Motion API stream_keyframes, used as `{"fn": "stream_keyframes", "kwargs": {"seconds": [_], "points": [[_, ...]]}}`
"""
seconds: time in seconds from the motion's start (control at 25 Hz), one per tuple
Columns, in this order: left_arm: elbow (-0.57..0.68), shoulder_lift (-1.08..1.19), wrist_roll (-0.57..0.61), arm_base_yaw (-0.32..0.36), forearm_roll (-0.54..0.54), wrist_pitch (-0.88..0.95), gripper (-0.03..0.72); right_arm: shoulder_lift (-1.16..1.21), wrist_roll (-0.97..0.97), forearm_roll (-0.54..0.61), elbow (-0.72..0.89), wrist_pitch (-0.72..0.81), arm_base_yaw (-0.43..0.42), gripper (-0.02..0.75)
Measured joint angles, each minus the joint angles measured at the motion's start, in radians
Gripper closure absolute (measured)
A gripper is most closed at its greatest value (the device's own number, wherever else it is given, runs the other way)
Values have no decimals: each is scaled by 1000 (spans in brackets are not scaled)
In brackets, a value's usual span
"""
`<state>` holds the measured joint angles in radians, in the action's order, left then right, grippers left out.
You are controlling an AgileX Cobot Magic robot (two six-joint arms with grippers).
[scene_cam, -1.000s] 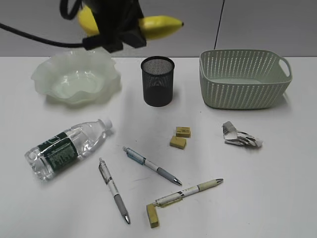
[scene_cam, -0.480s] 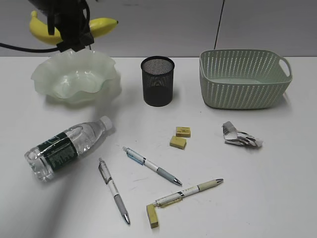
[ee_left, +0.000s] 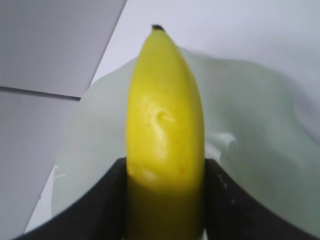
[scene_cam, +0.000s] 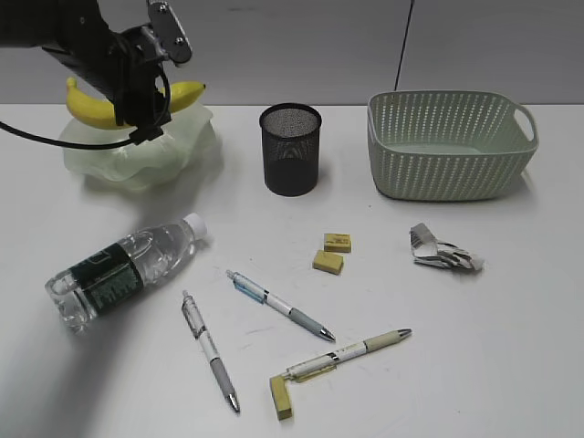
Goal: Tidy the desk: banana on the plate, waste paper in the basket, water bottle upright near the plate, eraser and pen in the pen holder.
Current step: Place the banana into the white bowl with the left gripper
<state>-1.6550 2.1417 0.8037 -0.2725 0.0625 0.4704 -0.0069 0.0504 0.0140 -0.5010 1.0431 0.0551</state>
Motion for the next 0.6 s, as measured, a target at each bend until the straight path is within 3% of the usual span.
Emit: {"fn": "stream_keyframes", "kwargs": {"seconds": [0.24,0.44,0.6], "points": [[0,-5,-35,0,-3,10,244,0,0,0,0,0,0,248],[0,-65,-75,0,-5,49,225,0,0,0,0,0,0,248],[0,-165,-215,0,-6,122,225,0,0,0,0,0,0,248]]}}
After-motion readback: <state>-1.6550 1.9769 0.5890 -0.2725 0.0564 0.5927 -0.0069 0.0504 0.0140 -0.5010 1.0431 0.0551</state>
